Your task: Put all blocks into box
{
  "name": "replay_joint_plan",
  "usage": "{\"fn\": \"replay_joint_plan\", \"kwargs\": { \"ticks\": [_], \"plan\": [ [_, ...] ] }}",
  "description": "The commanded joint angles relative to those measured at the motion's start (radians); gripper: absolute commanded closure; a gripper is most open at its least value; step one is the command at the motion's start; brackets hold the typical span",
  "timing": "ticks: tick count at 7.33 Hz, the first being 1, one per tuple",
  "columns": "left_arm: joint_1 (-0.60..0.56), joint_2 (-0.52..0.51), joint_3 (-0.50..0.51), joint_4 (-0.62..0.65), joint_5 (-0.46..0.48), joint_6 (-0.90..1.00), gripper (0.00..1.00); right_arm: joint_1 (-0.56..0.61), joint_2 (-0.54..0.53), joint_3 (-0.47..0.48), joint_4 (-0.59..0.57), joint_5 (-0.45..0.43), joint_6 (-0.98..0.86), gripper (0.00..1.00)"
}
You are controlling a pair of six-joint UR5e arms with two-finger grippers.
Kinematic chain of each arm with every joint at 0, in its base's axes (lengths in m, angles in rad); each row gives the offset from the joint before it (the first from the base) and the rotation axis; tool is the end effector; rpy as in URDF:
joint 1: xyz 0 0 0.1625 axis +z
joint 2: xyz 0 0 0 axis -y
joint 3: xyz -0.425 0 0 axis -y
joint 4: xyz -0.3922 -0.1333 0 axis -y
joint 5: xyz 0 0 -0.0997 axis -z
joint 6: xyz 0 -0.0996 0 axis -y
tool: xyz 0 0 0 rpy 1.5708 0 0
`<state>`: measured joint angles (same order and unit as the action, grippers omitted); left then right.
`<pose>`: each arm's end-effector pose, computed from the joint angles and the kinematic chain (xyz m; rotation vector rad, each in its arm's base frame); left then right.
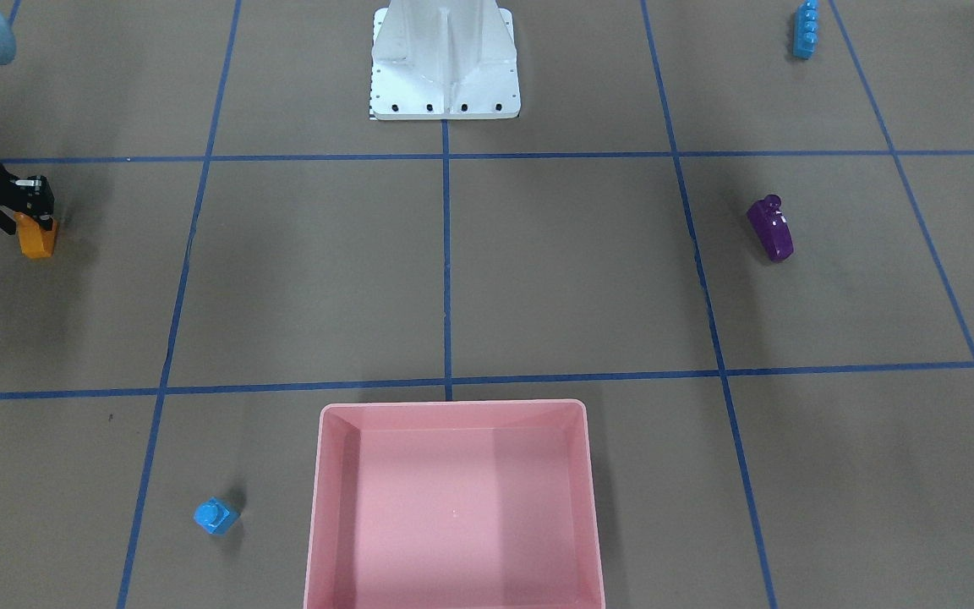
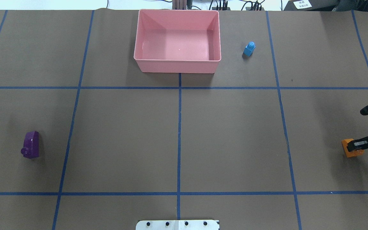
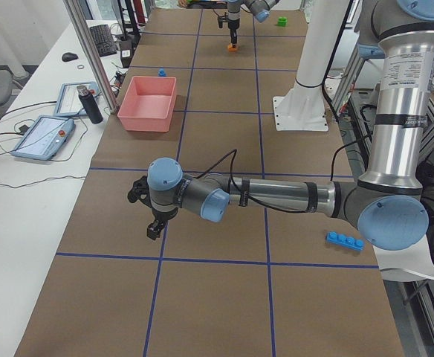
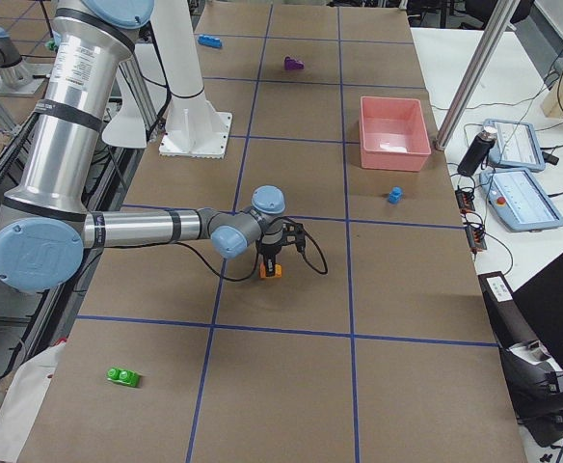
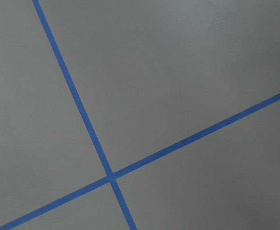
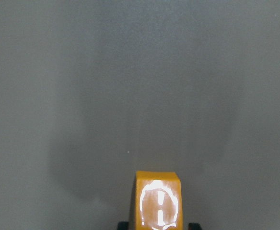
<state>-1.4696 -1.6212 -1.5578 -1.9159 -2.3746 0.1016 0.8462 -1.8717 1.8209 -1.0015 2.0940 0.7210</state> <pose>-0.0076 -0.5351 0.5992 0.3633 0.7971 0.3434 -0.1993 -0.3512 0.6138 0.0416 -0.7185 -0.1390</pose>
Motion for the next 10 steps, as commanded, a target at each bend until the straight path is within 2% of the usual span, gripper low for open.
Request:
{"fn": "replay_joint_plan", "kwargs": {
  "ticks": [1, 2, 4, 6, 7, 8, 10],
  "plan": [
    [0.0, 0.001, -0.002, -0.002, 0.0, 0.001, 0.0, 0.001, 0.006, 0.009, -0.002, 0.003, 0.002, 1.0],
    [0.0, 0.001, -0.004, -0.002, -0.002, 0.001, 0.0, 0.01, 0.023, 0.03, -0.002, 0.007, 0.002, 1.0],
    [0.0, 0.003, -0.002, -0.014, -0.002, 0.0, 0.0, 0.14, 0.153, 0.038, -0.038, 0.041, 0.003, 1.0],
    [0.0, 0.001, -0.002, -0.014, -0.002, 0.0, 0.0, 0.191, 0.445, 0.029, -0.366, 0.041, 0.005, 1.0],
    [0.0, 0.001, -0.002, -0.014, -0.002, 0.0, 0.0, 0.191, 0.611, -0.009, -0.505, 0.04, 0.03, 1.0],
    [0.0, 0.001, -0.002, -0.015, -0.002, 0.0, 0.0, 0.191, 0.773, -0.102, -0.549, 0.04, 0.107, 1.0],
    [0.0, 0.0, 0.001, -0.014, -0.002, 0.0, 0.0, 0.186, 1.106, -0.408, -0.545, 0.041, 0.249, 1.0]
  ]
}}
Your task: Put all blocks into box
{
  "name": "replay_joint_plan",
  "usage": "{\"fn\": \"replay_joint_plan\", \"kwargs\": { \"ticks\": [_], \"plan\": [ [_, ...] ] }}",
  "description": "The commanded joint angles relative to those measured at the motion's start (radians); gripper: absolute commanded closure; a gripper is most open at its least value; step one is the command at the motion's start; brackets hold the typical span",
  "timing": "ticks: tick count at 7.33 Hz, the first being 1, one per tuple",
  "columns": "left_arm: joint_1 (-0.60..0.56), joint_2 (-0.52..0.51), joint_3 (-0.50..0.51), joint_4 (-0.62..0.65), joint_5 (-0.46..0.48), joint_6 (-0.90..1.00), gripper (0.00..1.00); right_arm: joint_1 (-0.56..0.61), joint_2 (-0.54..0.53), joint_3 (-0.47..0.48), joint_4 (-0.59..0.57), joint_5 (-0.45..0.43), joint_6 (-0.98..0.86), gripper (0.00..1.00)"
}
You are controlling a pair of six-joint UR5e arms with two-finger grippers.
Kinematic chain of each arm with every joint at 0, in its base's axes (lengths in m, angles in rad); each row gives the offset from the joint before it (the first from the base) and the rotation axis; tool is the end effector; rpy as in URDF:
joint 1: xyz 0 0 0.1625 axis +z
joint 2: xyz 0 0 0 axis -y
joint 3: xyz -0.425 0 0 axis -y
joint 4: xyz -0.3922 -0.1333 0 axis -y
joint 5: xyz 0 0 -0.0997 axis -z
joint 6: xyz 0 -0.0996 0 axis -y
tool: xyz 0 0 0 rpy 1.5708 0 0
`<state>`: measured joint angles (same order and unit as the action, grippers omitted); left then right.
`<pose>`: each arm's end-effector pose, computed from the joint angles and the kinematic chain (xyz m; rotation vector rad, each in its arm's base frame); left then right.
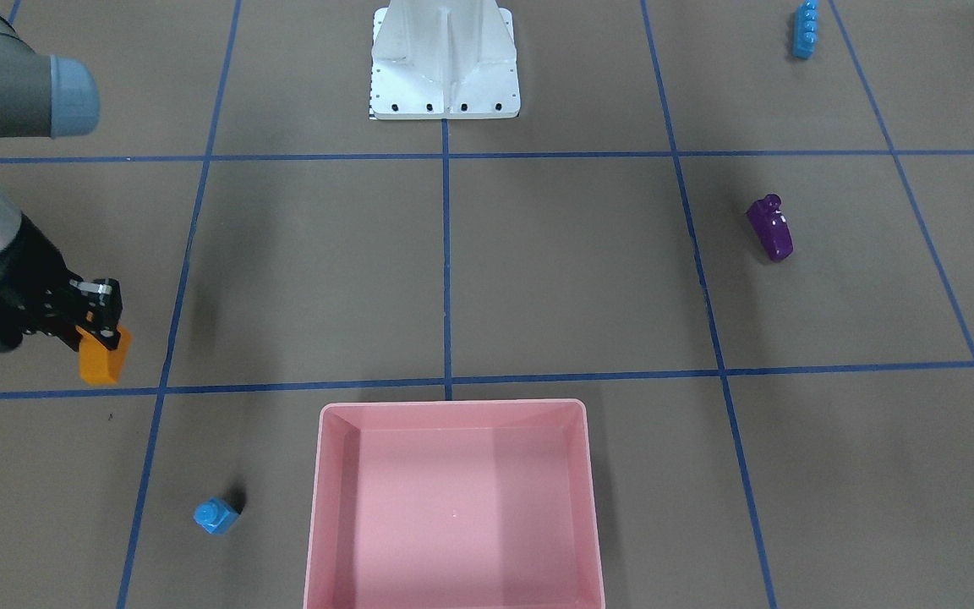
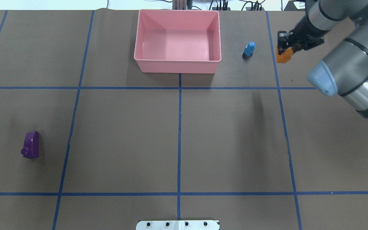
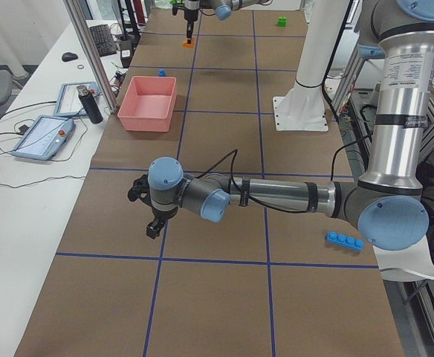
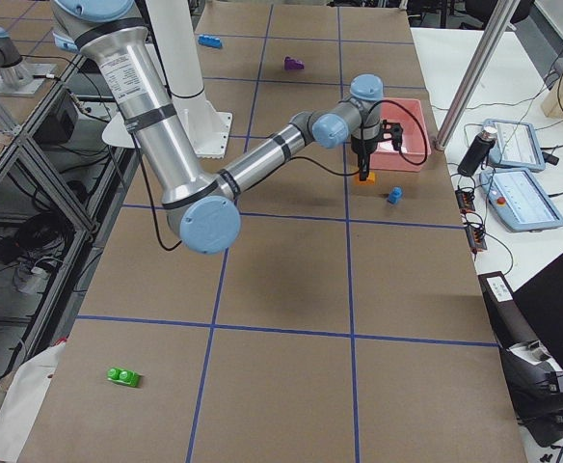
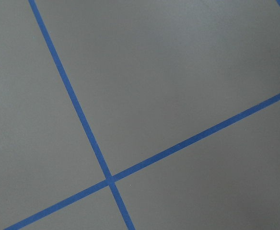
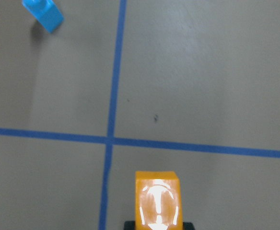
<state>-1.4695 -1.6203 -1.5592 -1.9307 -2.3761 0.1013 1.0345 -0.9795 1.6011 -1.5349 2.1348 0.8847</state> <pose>-0.0074 -0.5351 0.5971 0.3776 0.7979 0.3494 -0.2818 -0.6307 0.2926 0.1305 -0.8286 0.1424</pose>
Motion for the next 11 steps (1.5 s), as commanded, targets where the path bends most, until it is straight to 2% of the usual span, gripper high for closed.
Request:
{"fn": "replay_joint_plan", "kwargs": {
  "ticks": [1, 2, 3, 5, 6, 8, 9, 11],
  "plan": [
    [0.0, -0.001, 0.001, 0.001, 0.0, 0.0, 0.0, -0.007, 0.384, -0.383, -0.005, -0.003, 0.123, 1.0],
    [0.0, -0.001, 0.002, 0.001, 0.0, 0.0, 0.0, -0.014, 0.483, -0.508, -0.001, -0.006, 0.125, 1.0],
    [0.0, -0.001, 0.002, 0.001, 0.0, 0.0, 0.0, -0.03, 0.56, -0.643, 0.066, -0.01, 0.123, 1.0],
    [0.0, -0.001, 0.004, 0.002, 0.0, 0.0, 0.0, -0.094, 0.689, -0.891, 0.18, -0.08, 0.143, 1.0],
    [0.0, -0.001, 0.005, 0.001, 0.0, 0.0, 0.0, -0.122, 0.697, -0.914, 0.2, -0.094, 0.178, 1.0],
    [0.0, -0.001, 0.007, 0.001, 0.0, -0.002, 0.0, -0.152, 0.697, -0.925, 0.202, -0.145, 0.204, 0.05],
    [0.001, -0.01, 0.008, 0.006, -0.002, -0.017, 0.0, -0.151, 0.696, -0.925, 0.2, -0.144, 0.217, 0.03],
    [0.001, -0.019, 0.001, -0.035, -0.087, -0.11, 0.0, -0.124, 0.696, -0.912, 0.199, -0.136, 0.2, 0.02]
  ]
}}
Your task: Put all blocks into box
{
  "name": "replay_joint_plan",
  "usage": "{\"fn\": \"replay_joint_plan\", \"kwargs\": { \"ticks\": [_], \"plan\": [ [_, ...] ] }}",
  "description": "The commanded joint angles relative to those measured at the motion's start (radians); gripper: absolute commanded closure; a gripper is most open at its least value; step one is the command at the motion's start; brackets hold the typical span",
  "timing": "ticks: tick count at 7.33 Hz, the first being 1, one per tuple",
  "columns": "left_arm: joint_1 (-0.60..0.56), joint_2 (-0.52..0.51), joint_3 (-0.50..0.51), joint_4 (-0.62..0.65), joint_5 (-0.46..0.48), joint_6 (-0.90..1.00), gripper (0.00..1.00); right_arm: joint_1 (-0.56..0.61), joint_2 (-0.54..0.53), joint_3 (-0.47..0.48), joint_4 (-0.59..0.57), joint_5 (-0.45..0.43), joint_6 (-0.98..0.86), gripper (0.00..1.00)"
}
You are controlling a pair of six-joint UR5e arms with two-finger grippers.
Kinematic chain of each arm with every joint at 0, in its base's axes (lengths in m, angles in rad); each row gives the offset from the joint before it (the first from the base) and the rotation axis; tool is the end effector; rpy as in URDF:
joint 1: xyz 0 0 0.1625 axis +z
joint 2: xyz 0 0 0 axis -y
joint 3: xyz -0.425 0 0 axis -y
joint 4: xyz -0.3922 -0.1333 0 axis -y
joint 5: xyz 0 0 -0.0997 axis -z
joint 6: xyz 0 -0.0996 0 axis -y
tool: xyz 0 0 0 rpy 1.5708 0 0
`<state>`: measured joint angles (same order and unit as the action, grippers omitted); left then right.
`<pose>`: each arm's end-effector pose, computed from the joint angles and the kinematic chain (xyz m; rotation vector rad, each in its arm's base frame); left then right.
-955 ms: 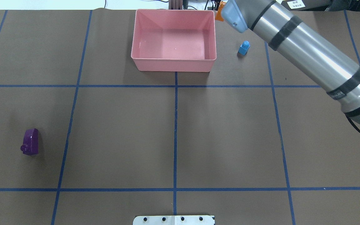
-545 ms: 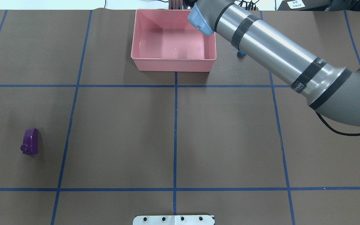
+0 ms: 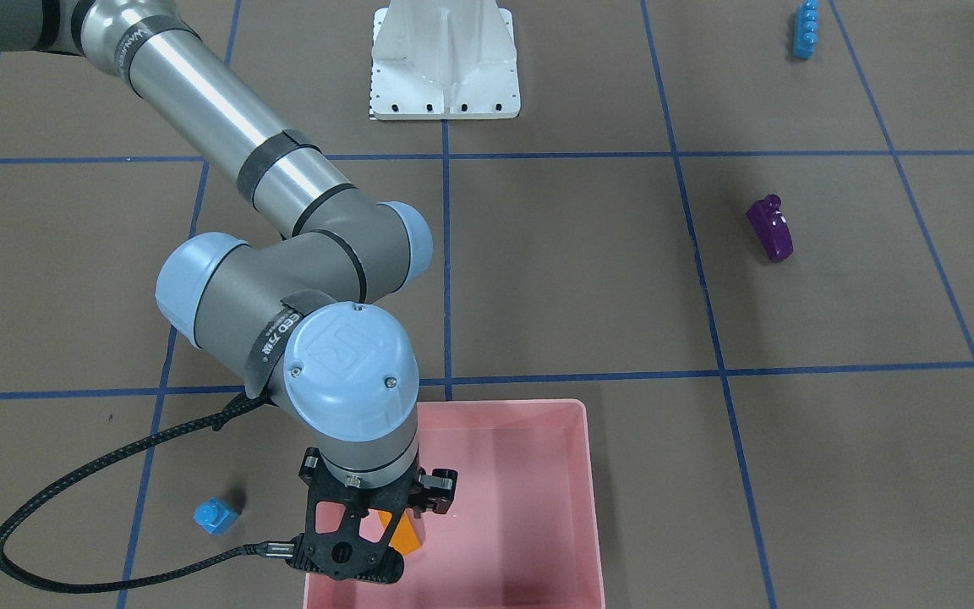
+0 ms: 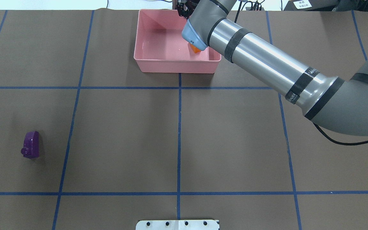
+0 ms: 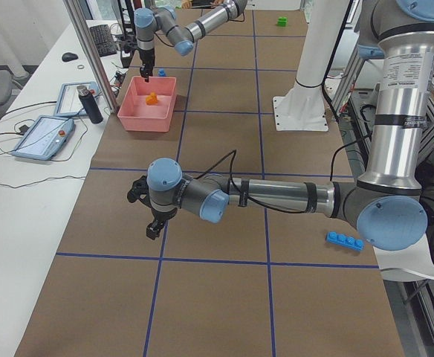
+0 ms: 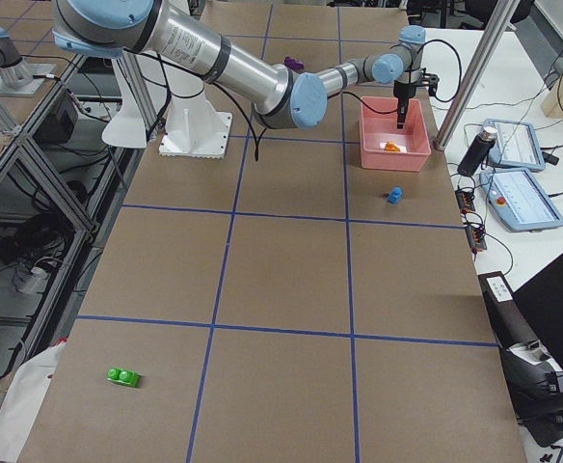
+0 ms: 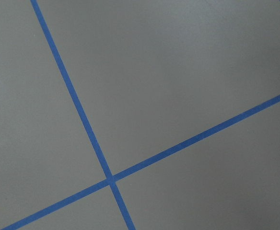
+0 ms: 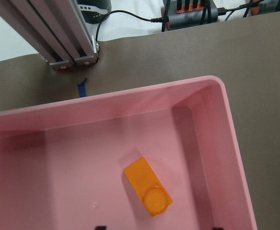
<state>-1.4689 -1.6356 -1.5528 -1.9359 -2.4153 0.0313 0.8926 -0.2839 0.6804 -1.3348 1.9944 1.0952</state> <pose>-0.0039 -0.5403 0.5890 0.3583 0.8476 0.2975 -0.4951 -0.7618 0.1444 0.0766 -0.7431 0.2636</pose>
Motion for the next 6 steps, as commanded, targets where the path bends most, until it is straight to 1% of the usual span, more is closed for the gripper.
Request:
{"fn": "replay_joint_plan", "kwargs": {
  "ticks": [1, 2, 3, 4, 5, 6],
  "plan": [
    [0.015, 0.002, -0.01, -0.091, -0.077, -0.092, 0.0, 0.049, -0.017, 0.048, -0.01, 0.048, -0.021, 0.01],
    [0.083, 0.002, -0.024, -0.1, -0.097, -0.248, 0.0, 0.083, -0.079, 0.129, -0.03, 0.105, -0.038, 0.01],
    [0.151, 0.016, -0.079, -0.101, -0.079, -0.45, 0.0, 0.11, -0.177, 0.278, -0.097, 0.113, -0.098, 0.01],
    [0.236, 0.046, -0.155, -0.11, 0.021, -0.617, 0.0, 0.138, -0.245, 0.409, -0.218, 0.116, -0.197, 0.01],
    [0.368, 0.107, -0.256, -0.11, 0.157, -0.792, 0.0, 0.163, -0.289, 0.501, -0.319, 0.116, -0.28, 0.01],
    [0.488, 0.143, -0.309, -0.109, 0.233, -0.941, 0.0, 0.181, -0.36, 0.577, -0.334, 0.141, -0.32, 0.01]
  ]
}}
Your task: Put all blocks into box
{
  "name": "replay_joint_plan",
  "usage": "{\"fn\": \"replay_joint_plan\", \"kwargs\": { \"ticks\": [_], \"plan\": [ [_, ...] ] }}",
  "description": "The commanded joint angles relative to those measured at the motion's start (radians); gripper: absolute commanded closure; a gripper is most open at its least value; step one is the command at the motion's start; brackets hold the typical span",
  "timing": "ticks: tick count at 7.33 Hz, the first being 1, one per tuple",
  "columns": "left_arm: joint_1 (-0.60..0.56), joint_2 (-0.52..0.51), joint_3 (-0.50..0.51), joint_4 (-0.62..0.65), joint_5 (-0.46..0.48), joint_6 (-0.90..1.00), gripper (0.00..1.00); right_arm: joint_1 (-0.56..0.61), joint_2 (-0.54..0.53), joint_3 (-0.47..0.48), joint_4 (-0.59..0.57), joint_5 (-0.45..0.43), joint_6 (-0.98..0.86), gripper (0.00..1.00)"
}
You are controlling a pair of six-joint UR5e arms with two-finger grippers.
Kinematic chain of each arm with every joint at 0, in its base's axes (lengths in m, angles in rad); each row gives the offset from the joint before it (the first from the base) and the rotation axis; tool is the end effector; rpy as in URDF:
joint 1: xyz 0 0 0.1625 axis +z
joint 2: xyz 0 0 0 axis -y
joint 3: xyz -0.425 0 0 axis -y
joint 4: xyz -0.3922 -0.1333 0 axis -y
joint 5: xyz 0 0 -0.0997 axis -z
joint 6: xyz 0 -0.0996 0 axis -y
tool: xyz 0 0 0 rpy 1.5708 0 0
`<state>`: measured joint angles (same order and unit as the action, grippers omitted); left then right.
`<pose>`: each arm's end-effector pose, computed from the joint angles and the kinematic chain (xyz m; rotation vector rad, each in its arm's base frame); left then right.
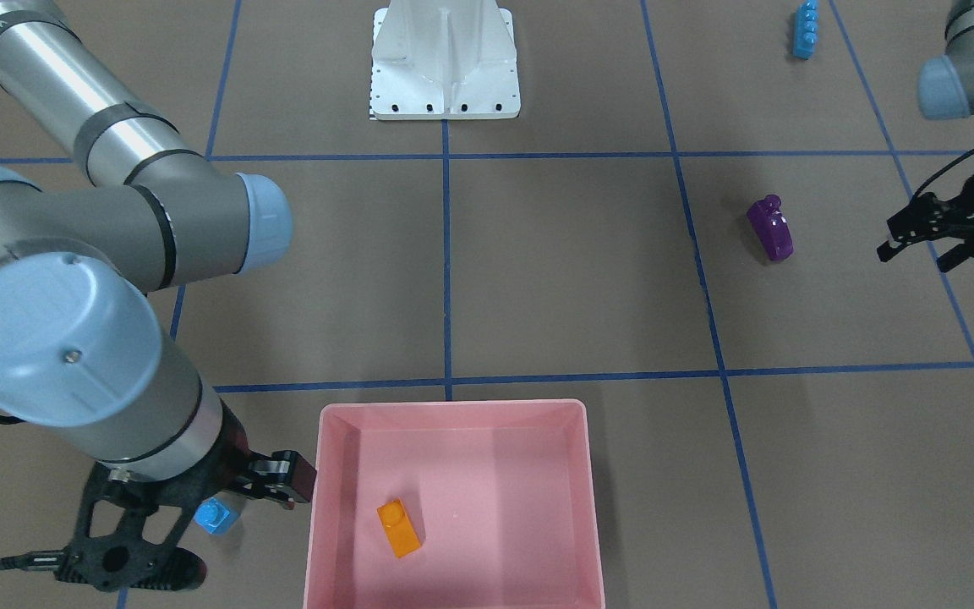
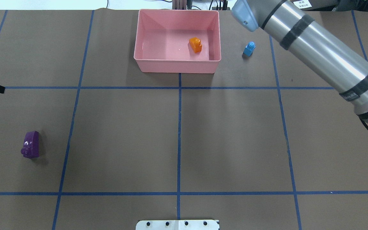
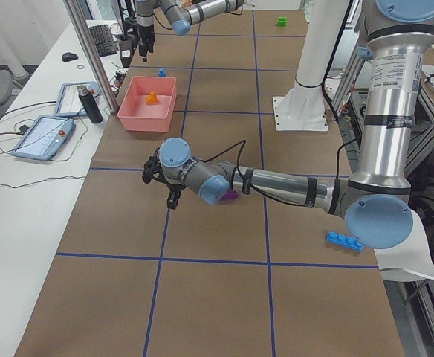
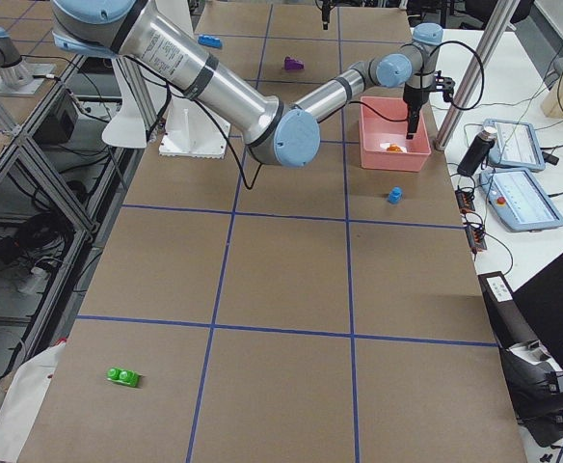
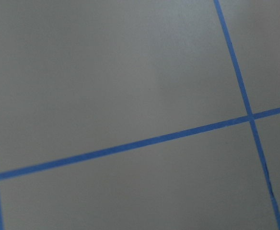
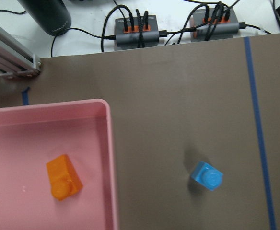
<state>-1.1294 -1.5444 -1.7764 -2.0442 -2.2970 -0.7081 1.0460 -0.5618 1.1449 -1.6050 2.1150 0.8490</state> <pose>0.1525 -0.4800 0.5161 0.1423 0.9238 -0.0101 -0.3384 -0.7476 0.1936 0.0775 -0.7495 0.1594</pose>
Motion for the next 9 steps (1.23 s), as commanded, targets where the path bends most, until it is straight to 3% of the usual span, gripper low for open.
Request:
{"fn": "replay_joint_plan", "kwargs": {
  "ticks": [1, 3, 5, 6, 7, 8, 9],
  "plan": [
    [0.237, 0.078, -0.093, -0.001, 0.145, -0.303, 0.0, 0.052, -0.184, 0.192, -0.058, 0.08, -0.111, 0.01],
    [0.348, 0.092, -0.098, -0.002, 0.163, -0.463, 0.0, 0.098, -0.309, 0.288, -0.058, 0.103, -0.215, 0.01],
    [0.425, 0.104, -0.092, -0.001, 0.233, -0.496, 0.0, 0.1, -0.311, 0.288, -0.059, 0.102, -0.223, 0.01],
    [0.433, 0.104, -0.081, -0.001, 0.235, -0.485, 0.05, 0.098, -0.313, 0.286, -0.059, 0.102, -0.223, 0.01],
    [0.442, 0.104, -0.08, -0.001, 0.235, -0.484, 0.23, 0.098, -0.311, 0.286, -0.059, 0.1, -0.223, 0.01],
    [0.457, 0.102, -0.072, -0.001, 0.235, -0.479, 0.66, 0.098, -0.308, 0.285, -0.059, 0.1, -0.222, 0.01],
    [0.459, 0.104, -0.071, -0.001, 0.235, -0.444, 1.0, 0.097, -0.306, 0.282, -0.059, 0.099, -0.222, 0.01]
  ]
}}
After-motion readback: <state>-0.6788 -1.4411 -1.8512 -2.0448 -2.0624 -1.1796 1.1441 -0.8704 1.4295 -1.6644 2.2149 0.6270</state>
